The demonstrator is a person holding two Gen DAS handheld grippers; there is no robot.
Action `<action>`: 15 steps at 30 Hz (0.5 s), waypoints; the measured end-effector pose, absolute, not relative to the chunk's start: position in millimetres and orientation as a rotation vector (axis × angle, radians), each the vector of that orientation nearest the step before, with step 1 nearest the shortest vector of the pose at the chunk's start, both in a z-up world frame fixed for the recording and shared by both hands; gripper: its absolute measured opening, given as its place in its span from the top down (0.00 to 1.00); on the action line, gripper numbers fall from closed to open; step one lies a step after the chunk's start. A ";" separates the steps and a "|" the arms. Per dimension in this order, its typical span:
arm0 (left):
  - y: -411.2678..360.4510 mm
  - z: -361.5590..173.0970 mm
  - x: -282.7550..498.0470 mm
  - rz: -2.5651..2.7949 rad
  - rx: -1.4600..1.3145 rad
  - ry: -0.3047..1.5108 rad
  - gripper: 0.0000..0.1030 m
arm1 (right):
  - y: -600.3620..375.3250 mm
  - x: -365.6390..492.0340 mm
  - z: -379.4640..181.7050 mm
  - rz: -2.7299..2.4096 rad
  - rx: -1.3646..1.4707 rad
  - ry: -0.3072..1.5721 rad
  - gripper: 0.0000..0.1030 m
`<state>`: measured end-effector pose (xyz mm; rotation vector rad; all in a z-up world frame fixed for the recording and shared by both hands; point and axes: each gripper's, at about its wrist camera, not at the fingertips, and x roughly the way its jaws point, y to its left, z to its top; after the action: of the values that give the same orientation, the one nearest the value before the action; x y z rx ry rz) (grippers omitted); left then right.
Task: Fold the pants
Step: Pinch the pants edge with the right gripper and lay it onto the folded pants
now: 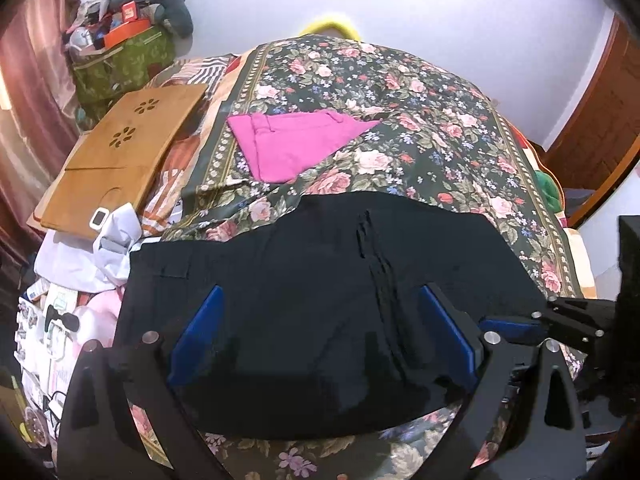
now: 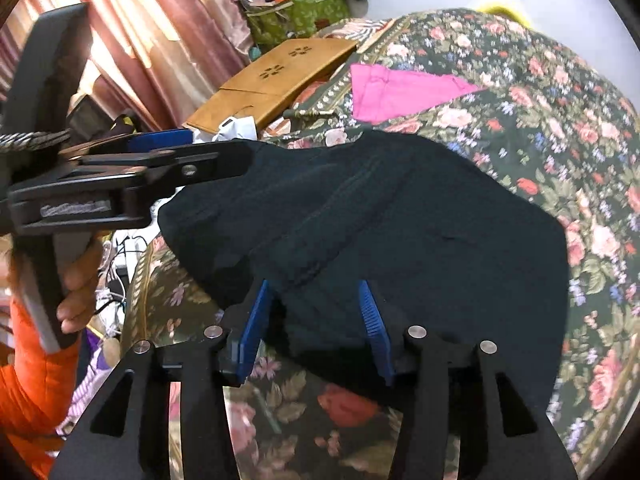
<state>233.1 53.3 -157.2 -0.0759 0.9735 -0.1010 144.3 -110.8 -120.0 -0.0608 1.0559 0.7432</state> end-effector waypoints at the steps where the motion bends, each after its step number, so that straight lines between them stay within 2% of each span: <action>1: 50.5 -155.6 234.4 -0.109 -0.074 0.969 0.05 | -116.1 144.4 -115.9 0.736 -0.062 1.038 0.56; 3: 44.2 -152.4 236.8 -0.121 -0.064 0.954 0.05 | -128.7 147.6 -108.3 0.708 -0.057 0.999 0.53; 10: 13.2 -144.6 258.4 -0.169 -0.006 0.932 0.05 | -169.1 171.8 -88.6 0.591 -0.050 0.902 0.51; 15: -10.1 -151.6 282.9 -0.227 0.009 0.963 0.05 | -189.3 199.4 -97.7 0.541 -0.027 0.915 0.46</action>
<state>282.9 -10.1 -151.6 0.0093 0.9631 -0.2272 199.4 -189.3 -97.7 -0.0269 0.9154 0.5409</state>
